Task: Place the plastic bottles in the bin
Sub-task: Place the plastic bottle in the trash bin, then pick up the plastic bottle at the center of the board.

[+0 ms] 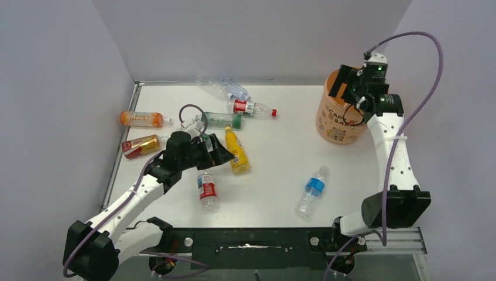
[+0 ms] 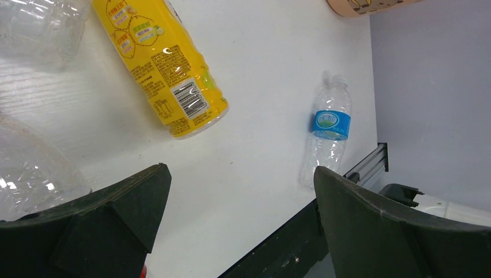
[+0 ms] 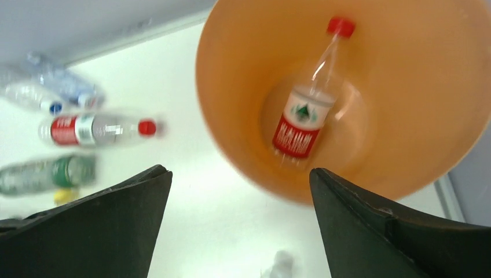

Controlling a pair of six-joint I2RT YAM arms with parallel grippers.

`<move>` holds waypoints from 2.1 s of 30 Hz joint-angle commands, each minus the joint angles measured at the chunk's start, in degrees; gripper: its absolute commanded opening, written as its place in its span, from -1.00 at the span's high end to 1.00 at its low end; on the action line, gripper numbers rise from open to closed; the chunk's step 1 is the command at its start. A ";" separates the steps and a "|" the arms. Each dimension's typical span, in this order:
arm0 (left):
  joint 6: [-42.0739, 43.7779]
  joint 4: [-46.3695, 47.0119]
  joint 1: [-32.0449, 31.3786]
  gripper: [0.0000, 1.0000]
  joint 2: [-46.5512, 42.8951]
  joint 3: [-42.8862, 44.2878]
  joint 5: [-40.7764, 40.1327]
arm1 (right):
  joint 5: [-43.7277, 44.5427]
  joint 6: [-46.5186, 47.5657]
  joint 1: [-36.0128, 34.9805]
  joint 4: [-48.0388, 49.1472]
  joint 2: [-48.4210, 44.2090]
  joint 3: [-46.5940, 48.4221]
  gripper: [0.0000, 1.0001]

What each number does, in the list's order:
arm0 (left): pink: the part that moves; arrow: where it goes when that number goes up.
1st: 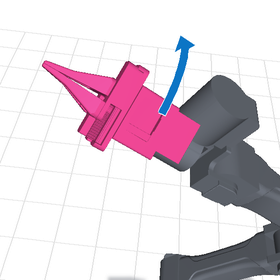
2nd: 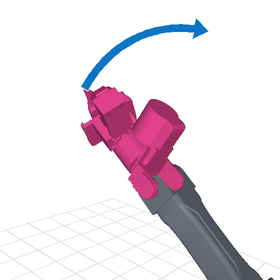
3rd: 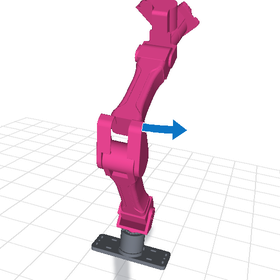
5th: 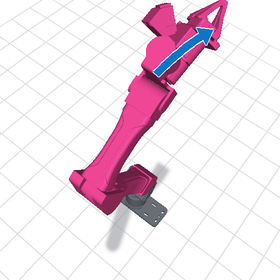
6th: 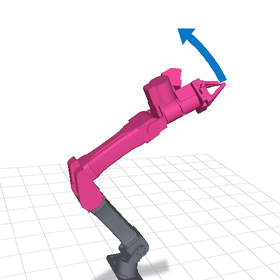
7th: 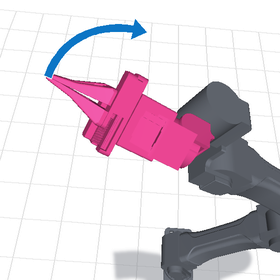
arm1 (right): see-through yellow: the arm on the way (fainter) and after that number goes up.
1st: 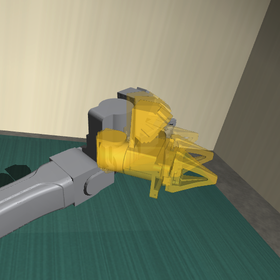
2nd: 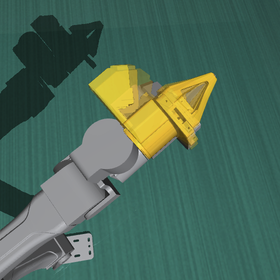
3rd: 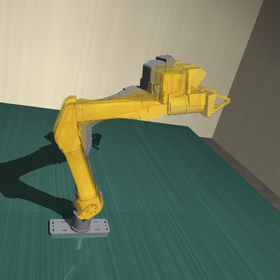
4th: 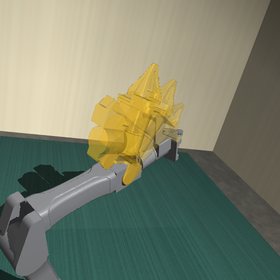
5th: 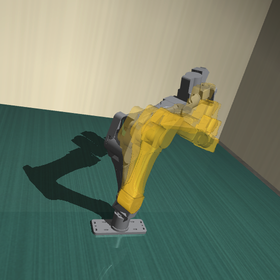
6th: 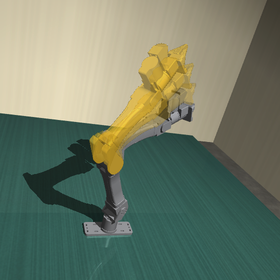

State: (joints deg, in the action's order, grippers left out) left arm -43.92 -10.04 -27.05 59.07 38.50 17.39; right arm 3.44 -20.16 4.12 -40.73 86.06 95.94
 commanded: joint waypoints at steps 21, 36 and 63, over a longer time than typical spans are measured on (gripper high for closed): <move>0.81 3.85 -2.92 -0.95 4.15 2.80 0.31 | 0.96 -16.08 -17.86 -5.31 -36.16 -47.03 -0.96; -0.64 6.49 -5.72 -0.95 6.92 3.54 -0.97 | 2.33 -23.55 -20.06 -4.65 -35.50 -55.49 -0.96; -9.13 -1.44 -8.70 -0.95 14.43 8.98 -7.54 | 3.08 -29.88 -23.65 -3.12 -33.59 -56.50 -0.96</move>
State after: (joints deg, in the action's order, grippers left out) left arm -49.56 -14.85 -34.76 72.03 43.51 10.66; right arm 5.17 -49.36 -19.09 -45.47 51.96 36.21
